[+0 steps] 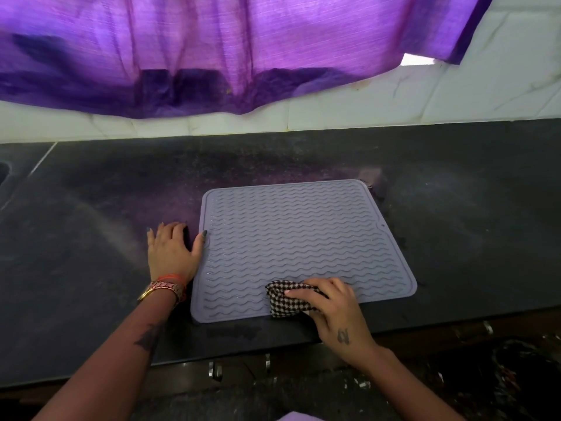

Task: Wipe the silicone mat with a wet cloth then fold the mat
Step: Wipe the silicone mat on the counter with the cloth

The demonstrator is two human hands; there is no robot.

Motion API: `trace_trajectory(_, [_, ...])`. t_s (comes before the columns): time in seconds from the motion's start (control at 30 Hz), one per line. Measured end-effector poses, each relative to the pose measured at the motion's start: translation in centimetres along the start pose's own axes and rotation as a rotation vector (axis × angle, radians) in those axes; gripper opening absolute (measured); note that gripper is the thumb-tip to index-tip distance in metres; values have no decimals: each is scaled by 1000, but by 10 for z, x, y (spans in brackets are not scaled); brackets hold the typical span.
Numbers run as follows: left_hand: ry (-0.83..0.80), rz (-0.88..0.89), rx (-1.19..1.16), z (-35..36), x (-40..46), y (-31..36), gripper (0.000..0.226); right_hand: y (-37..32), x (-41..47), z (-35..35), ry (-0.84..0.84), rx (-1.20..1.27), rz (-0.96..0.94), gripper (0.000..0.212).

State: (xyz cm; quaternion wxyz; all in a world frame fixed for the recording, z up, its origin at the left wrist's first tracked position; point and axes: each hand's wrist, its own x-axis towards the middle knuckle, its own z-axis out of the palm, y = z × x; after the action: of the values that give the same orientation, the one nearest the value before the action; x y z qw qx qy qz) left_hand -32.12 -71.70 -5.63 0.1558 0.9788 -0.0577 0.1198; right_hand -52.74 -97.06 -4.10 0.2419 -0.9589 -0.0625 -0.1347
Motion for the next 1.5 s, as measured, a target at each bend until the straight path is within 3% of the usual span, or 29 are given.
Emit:
trace_trajectory(0.53, [9,17,17,4,1,-4,62,-51,26,22,-26,50,-24,49])
trace_trajectory(0.73, [18,27,-12,8,2,-7,52,-76,30,37,-87,32,-52,48])
trace_trajectory(1.03, [-22,-43,-198,2,0,-11,61,-101,49,50,-172,75,-63,40])
trace_trajectory(1.5, [-16,-46,-401,-3,0,-13,48,-100,66,58,-162,78,-64,42])
